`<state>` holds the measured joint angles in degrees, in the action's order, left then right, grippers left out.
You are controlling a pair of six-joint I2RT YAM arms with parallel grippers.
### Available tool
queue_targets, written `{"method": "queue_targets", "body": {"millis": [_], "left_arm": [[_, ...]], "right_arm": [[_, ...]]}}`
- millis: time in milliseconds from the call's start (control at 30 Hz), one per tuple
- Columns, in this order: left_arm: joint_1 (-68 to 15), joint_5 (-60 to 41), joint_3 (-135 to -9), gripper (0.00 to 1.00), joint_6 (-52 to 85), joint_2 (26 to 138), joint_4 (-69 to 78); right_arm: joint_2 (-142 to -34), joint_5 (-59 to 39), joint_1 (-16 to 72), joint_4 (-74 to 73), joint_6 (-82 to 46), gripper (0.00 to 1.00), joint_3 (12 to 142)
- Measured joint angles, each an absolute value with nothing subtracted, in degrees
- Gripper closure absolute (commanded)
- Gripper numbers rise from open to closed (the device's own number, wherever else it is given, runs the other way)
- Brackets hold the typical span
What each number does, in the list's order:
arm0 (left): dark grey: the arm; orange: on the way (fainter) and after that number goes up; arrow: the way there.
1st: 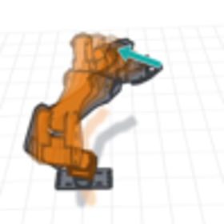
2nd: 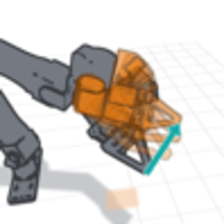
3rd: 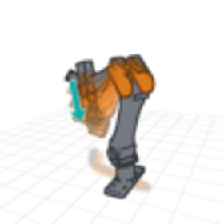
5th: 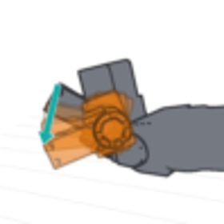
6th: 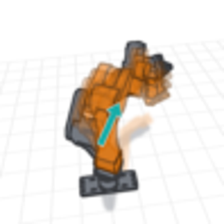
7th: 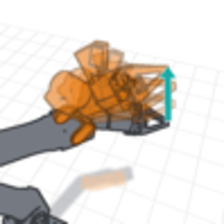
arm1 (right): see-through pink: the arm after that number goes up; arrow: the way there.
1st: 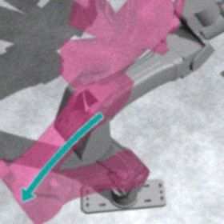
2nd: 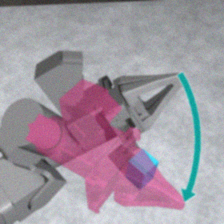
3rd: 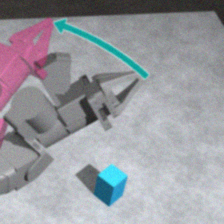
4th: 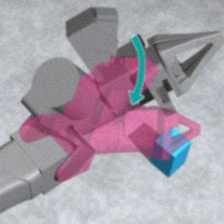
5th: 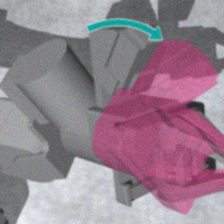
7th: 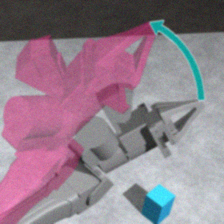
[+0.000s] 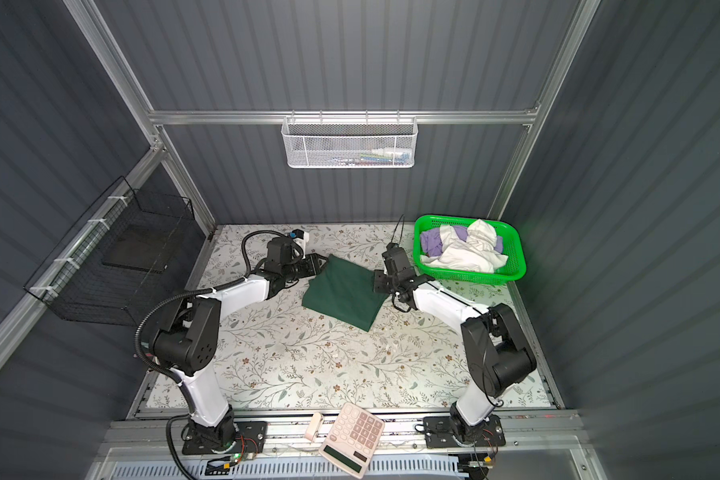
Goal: Fold and stack the t-shirts
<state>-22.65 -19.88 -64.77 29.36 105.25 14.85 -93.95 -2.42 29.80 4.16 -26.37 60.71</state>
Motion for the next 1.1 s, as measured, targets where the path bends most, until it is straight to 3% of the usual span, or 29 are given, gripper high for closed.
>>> {"method": "queue_targets", "body": {"millis": [167, 500, 900, 1000, 1100], "left_arm": [[-24.0, -21.2, -56.7, 0.62, 31.8, 106.8, 18.4], [-23.9, -17.5, -46.7, 0.64, 34.3, 106.3, 27.1], [-28.5, -12.4, -34.4, 0.62, 38.6, 92.7, 23.1], [-30.2, -11.0, -33.8, 0.57, 38.5, 87.5, 16.6], [-30.3, -8.5, -35.6, 0.46, 36.5, 82.8, 8.7]], "right_arm": [[-94.7, -8.5, 35.4, -2.7, -32.7, 0.53, 55.6], [-95.5, -9.2, 35.1, -10.6, -42.5, 0.55, 42.3], [-75.4, -2.2, 35.2, 0.7, -43.6, 0.53, 27.8], [-67.9, -0.6, 35.2, 5.2, -43.3, 0.51, 26.2], [-61.6, 0.9, 35.2, 8.6, -42.6, 0.47, 26.4]]}}
